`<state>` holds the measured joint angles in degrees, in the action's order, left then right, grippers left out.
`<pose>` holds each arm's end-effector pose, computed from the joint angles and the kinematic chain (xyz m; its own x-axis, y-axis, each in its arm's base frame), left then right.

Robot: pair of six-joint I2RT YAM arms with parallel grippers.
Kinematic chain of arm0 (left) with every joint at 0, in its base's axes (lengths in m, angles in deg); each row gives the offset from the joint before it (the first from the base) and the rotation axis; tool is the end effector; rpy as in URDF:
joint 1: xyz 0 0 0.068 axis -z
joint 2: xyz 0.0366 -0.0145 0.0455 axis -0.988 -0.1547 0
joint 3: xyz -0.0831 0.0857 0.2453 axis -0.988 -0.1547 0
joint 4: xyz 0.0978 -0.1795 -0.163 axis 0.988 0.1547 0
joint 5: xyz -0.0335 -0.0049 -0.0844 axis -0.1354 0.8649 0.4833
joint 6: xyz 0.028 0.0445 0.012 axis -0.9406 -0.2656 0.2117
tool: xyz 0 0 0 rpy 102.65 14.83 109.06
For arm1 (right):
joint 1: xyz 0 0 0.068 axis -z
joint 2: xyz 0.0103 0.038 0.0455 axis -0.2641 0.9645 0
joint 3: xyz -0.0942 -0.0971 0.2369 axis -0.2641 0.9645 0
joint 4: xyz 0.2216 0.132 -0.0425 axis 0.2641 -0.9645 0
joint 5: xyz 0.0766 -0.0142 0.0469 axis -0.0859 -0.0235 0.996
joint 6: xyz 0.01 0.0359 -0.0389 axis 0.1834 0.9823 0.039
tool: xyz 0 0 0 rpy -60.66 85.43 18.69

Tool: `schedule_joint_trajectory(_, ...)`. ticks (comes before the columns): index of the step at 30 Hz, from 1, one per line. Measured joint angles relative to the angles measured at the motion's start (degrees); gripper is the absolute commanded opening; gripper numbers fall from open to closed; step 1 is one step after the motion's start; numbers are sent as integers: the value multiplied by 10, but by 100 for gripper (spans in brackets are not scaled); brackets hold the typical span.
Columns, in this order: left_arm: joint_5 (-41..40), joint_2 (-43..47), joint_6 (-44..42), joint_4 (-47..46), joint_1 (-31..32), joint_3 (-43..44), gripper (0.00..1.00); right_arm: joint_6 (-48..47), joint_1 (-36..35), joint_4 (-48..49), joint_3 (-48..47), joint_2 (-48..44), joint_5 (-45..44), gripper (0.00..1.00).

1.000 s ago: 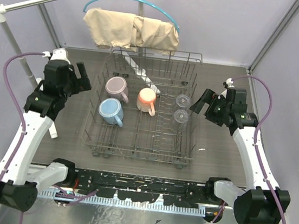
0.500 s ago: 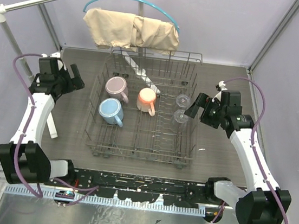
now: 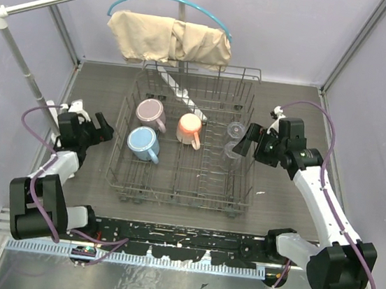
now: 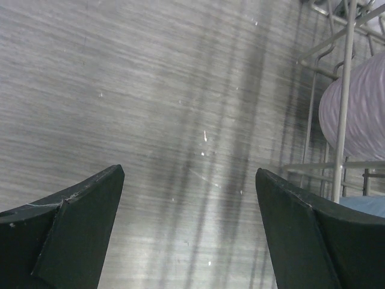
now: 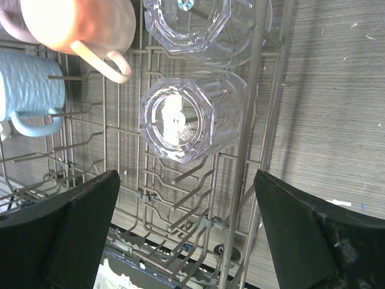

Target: Load the cups into the dish rack

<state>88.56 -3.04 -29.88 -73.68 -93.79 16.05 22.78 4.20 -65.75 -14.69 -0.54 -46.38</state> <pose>0.2474 0.0478 0.1901 -0.4935 -0.3690 -0.7876 -0.1679 0.9289 -0.3301 0.2217 0.0546 0.2967 -0.7971 0.2290 -0.5587 -0.0828 0.8751 0.4768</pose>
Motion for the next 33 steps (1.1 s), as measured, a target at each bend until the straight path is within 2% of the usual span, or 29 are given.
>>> schedule_joint_trajectory(8, 15, -60, 0, -234, -4, -80, 98, -13, -12, -2, 20, 0, -7, 100)
schedule_joint_trajectory(14, 42, -84, 0, -348, -18, -108, 98, -22, -12, -2, 24, 1, -14, 100)
schedule_joint_trajectory(18, 81, -140, -2, -431, -20, -115, 98, -25, -12, -2, 32, 1, -23, 100)
schedule_joint_trajectory(24, 151, -166, -12, -461, -22, -117, 98, -31, -12, -2, 40, 0, -38, 100)
schedule_joint_trajectory(33, 176, -166, -15, -475, -22, -117, 98, -33, -11, -4, 35, -32, -74, 100)
